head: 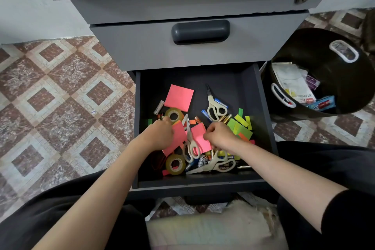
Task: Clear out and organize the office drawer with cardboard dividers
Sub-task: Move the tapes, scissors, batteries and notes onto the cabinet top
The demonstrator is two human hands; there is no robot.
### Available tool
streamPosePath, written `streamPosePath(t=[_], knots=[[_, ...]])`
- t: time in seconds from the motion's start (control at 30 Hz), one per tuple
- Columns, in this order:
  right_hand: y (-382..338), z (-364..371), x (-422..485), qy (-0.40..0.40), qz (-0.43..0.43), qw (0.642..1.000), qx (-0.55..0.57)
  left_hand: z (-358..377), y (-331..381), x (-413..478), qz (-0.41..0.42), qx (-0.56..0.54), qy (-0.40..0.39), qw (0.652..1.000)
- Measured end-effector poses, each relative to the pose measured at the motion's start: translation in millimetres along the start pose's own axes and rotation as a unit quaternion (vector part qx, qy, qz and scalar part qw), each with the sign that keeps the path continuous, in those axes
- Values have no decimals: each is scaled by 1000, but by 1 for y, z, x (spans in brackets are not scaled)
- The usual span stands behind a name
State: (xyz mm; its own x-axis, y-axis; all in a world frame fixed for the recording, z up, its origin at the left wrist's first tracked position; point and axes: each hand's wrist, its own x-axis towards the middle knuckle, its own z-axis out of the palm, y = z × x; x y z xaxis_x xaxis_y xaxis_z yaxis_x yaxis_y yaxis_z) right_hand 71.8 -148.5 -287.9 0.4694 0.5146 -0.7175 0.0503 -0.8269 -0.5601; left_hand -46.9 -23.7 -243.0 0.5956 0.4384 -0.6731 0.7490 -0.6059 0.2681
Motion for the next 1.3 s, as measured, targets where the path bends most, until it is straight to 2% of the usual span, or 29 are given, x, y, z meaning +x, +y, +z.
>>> streamPosePath(t=[0.07,0.17,0.27,0.43,0.5,0.6,0.73,0.83,0.97,1.07,1.2,1.3], knots=[[-2,-3,2,13,-9,1000,5,-1,2,-2,3,-38,16,999],[-5,-7,2,9,-8,1000,8,-2,5,-3,22,-92,101,990],[-6,-6,-1,-32,14,999,24,-7,7,-2,33,-147,163,975],[-6,-6,-3,-104,-1,994,23,-9,3,1,22,-170,142,975],[-5,-5,-3,-104,-5,994,17,-7,4,0,35,-177,133,975],[-6,-2,-3,-88,5,996,10,-6,5,-1,46,-194,163,966],[-10,-3,-5,-70,4,997,-22,-7,6,0,28,-270,171,947],[-14,-9,-8,-39,2,998,-58,-11,7,-5,18,-395,153,906],[-13,-17,-21,-2,3,997,-79,-20,11,-25,1,-570,128,812],[-13,-27,-36,27,9,999,-18,-29,14,-44,-7,-661,123,740],[-19,-48,-57,-10,14,992,122,-40,19,-64,0,-690,128,712],[-22,-63,-81,-80,-6,960,268,-49,25,-79,7,-704,120,700]])
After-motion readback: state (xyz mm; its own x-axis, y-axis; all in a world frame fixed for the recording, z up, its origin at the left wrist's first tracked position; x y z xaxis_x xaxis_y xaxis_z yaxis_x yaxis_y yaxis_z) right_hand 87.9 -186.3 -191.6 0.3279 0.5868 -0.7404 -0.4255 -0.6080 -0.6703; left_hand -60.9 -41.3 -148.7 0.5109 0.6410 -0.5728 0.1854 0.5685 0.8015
